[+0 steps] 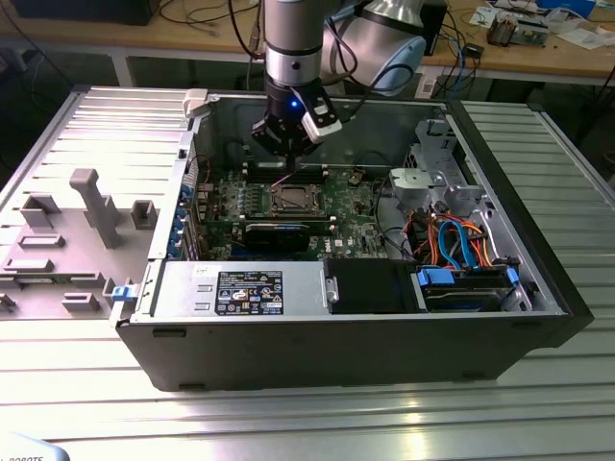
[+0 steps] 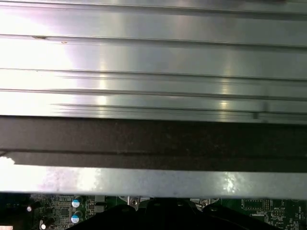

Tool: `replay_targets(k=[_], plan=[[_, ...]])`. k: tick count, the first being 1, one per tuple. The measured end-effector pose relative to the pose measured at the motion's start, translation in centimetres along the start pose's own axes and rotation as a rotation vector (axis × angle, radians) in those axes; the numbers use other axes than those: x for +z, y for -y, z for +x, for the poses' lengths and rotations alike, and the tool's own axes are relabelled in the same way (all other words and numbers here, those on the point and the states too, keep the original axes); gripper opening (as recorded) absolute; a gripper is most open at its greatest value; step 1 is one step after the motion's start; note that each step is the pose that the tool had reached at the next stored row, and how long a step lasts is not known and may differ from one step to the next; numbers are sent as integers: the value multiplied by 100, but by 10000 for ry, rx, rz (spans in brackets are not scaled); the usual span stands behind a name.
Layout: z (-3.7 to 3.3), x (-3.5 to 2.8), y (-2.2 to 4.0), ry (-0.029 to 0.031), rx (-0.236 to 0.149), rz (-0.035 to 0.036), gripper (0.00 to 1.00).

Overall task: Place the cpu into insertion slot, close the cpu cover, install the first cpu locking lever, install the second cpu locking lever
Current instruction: 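Install the first cpu locking lever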

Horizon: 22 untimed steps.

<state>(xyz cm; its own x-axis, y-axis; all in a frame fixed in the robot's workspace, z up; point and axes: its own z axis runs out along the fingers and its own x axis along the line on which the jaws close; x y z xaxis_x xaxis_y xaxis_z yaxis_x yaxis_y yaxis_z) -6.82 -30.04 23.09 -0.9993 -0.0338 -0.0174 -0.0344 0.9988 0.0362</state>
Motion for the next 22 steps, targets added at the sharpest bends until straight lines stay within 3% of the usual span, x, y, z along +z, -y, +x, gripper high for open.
replay_targets(k=[6, 22], plan=[[-62, 38, -5, 0, 12, 1, 11], [-115, 69, -2, 0, 28, 2, 11]])
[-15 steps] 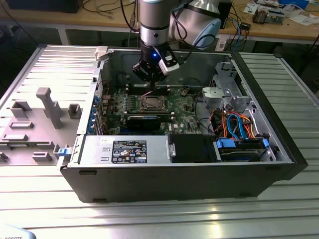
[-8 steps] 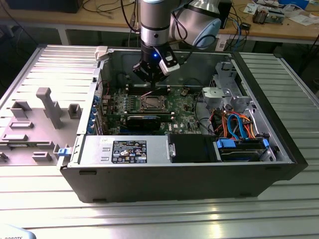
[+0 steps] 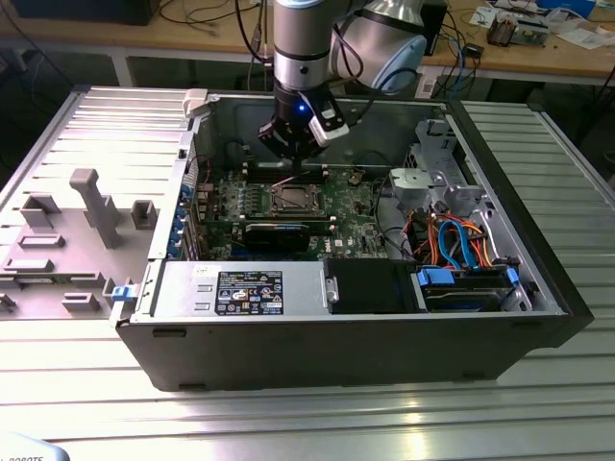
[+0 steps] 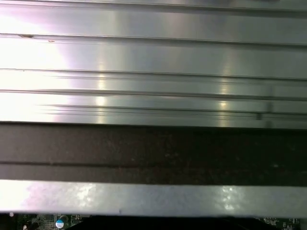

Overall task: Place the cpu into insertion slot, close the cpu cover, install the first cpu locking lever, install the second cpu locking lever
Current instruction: 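Install the first cpu locking lever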

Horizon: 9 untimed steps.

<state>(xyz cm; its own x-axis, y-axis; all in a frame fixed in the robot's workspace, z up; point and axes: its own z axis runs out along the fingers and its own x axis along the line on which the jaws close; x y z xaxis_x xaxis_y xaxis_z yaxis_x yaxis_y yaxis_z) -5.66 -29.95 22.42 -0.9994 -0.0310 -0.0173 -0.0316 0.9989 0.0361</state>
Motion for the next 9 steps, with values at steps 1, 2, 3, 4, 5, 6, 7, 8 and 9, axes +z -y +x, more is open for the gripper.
replay_targets(k=[1, 2, 3, 4, 5, 6, 7, 8, 9], plan=[[-5, 4, 0, 0, 3, 0, 11], [-14, 10, 1, 0, 8, 0, 11], [-20, 15, 1, 0, 11, 0, 11], [-27, 21, 2, 1, 16, 0, 11], [-32, 25, 2, 1, 21, 0, 11], [-36, 32, 2, 1, 35, 1, 11], [-40, 37, 3, 2, 55, 1, 11], [-43, 41, 3, 3, 84, 1, 11], [-45, 42, 3, 2, 99, 4, 11]])
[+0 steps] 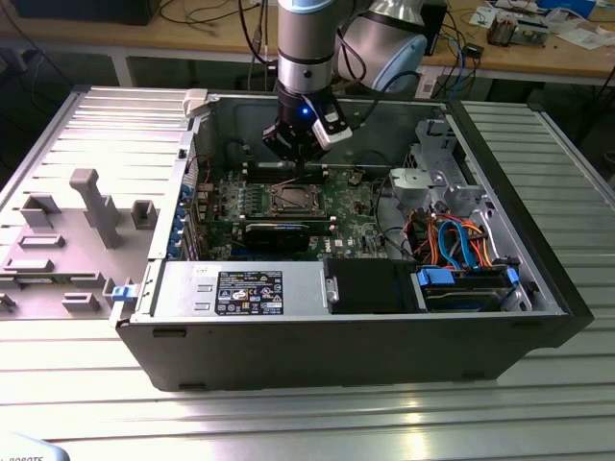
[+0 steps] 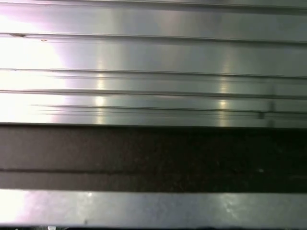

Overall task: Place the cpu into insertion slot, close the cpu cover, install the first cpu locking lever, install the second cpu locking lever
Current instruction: 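Install the first cpu locking lever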

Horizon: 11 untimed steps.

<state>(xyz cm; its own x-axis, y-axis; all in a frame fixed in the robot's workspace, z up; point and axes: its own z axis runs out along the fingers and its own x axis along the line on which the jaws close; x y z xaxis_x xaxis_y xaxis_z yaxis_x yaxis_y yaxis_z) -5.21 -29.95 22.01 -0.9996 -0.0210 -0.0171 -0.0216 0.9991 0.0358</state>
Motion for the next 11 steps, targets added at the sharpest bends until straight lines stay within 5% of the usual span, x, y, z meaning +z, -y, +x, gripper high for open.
replay_targets(k=[11], plan=[[-19, 47, 2, 3, 24, -1, 11]])
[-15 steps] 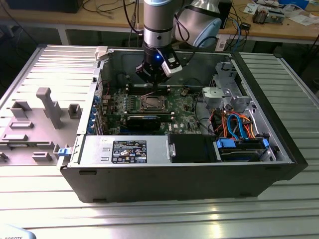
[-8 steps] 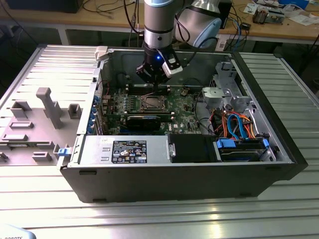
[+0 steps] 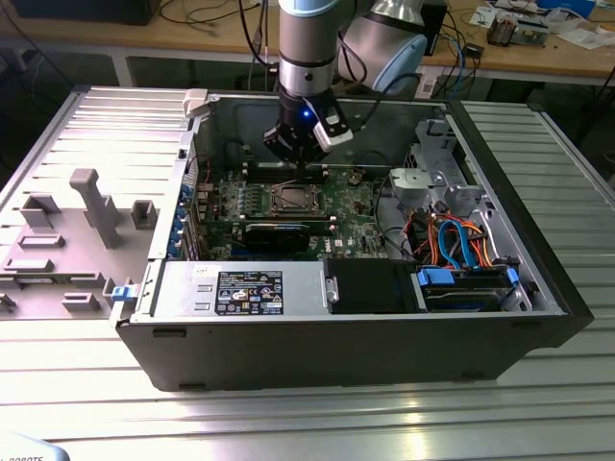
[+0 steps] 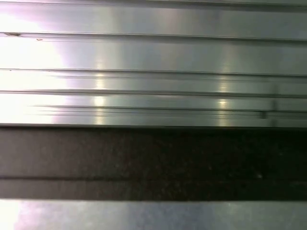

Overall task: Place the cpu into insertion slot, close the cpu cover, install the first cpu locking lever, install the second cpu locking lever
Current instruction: 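Install the first cpu locking lever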

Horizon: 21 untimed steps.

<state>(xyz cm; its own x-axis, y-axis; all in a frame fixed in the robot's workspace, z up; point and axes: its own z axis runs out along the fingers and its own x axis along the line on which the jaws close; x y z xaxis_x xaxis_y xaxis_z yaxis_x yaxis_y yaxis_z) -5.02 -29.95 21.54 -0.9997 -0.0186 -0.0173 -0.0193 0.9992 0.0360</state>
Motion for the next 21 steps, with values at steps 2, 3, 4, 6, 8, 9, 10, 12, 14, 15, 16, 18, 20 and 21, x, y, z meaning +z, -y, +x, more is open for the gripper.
replay_targets(k=[2, 3, 4, 6, 8, 9, 10, 12, 14, 15, 16, 18, 20, 21], plan=[[-2, 16, 1, 0, 4, 0, 11], [-5, 25, 1, 0, 7, 0, 11], [-8, 30, 1, 0, 12, 0, 11], [-19, 37, 2, 0, 26, 1, 11], [-28, 39, 2, 1, 52, 2, 11], [-31, 40, 2, 3, 60, 0, 11], [-32, 40, 2, 3, 62, 1, 11], [-32, 40, 2, 2, 61, 0, 11], [-33, 51, 2, 4, 61, -1, 11], [-34, 57, 3, 3, 61, 1, 11], [-35, 62, 3, 2, 61, 0, 11], [-38, 72, 4, 1, 60, 1, 11], [-43, 87, 4, 2, 61, 1, 11], [-45, 93, 4, 2, 62, 1, 11]])
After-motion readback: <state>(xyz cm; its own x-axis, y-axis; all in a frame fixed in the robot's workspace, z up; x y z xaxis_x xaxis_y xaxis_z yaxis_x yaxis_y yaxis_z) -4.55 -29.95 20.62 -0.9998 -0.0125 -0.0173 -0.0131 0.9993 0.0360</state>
